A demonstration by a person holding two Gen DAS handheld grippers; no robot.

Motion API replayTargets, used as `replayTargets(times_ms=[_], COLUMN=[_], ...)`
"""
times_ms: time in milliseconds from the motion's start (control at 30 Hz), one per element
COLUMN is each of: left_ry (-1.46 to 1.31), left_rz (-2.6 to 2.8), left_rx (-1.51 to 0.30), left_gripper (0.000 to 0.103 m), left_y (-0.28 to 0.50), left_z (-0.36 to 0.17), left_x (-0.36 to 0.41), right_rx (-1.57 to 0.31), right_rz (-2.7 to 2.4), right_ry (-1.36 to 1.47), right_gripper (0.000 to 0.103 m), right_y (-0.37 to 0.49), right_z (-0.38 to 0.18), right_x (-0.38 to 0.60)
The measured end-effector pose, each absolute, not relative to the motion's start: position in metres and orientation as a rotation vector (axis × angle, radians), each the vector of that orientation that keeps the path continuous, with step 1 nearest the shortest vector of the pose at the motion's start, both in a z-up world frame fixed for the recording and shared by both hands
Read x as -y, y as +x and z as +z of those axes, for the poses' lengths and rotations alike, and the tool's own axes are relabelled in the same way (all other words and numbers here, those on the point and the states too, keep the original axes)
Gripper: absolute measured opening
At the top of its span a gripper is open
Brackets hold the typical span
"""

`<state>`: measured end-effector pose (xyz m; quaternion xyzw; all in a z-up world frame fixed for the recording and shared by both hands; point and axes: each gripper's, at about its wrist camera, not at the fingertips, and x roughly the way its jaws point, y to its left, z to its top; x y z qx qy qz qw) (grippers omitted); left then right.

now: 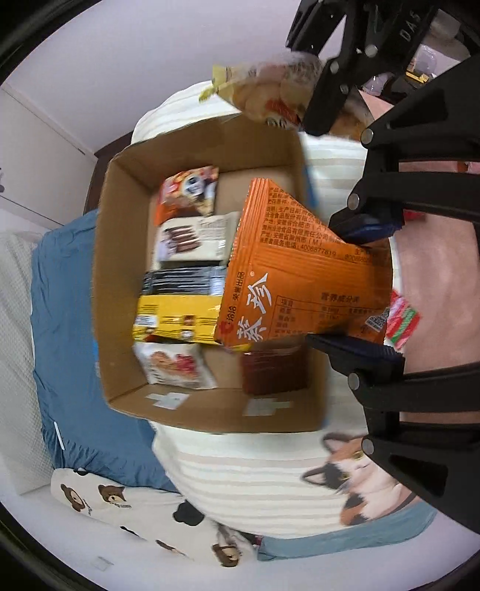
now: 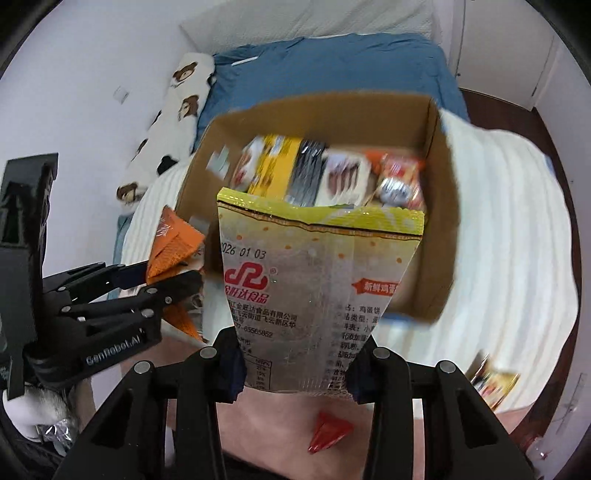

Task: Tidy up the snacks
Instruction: 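Carry the orange bag and white JD bag over the box, then open both tools to drop the two bags into the box and withdraw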

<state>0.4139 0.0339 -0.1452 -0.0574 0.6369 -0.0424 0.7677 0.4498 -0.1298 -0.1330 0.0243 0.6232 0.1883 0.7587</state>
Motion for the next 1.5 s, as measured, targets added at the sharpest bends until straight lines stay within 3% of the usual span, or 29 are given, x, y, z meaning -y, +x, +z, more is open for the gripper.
replayTargets(times_ms=[400, 867, 900, 933, 967, 1000, 1067, 1500], left_ry=[-0.111, -0.129, -0.137, -0.145, -0.15, -0.142, -0.125, -0.162], left_rz=[-0.069, -0.061, -0.059, -0.063, -0.063, -0.061, -0.05, -0.015], left_rx=[-1.517, -1.59, -1.601, -1.609, -1.612, -1.606, -1.584, -1.539], left_gripper=[0.041, 0.042, 0.043, 0.045, 0.058, 0.077, 0.089, 0.089], left_y=[0.485, 0.493, 0.493, 0.493, 0.493, 0.493, 0.493, 0.481], left_z=[-0.189, -0.213, -0.215, -0.216, -0.216, -0.215, -0.212, -0.195], left_x=[-0.033, -0.029, -0.03, -0.031, -0.031, -0.032, -0.032, -0.041], right_rx=[-1.487, -1.572, -1.577, -1.59, -1.606, -1.609, -1.602, -1.576], right_rz=[0.349, 0.322, 0.315, 0.312, 0.302, 0.297, 0.296, 0.259], right_ry=[0.073, 0.065, 0.064, 0.062, 0.062, 0.06, 0.042, 0.03], right_gripper=[0.044, 0.045, 0.047, 0.061, 0.084, 0.091, 0.093, 0.095], right_y=[0.542, 0.557, 0.557, 0.559, 0.56, 0.56, 0.559, 0.549], right_z=[-0.185, -0.226, -0.227, -0.229, -0.232, -0.232, -0.231, -0.223], right_x=[0.139, 0.152, 0.153, 0.153, 0.153, 0.153, 0.151, 0.151])
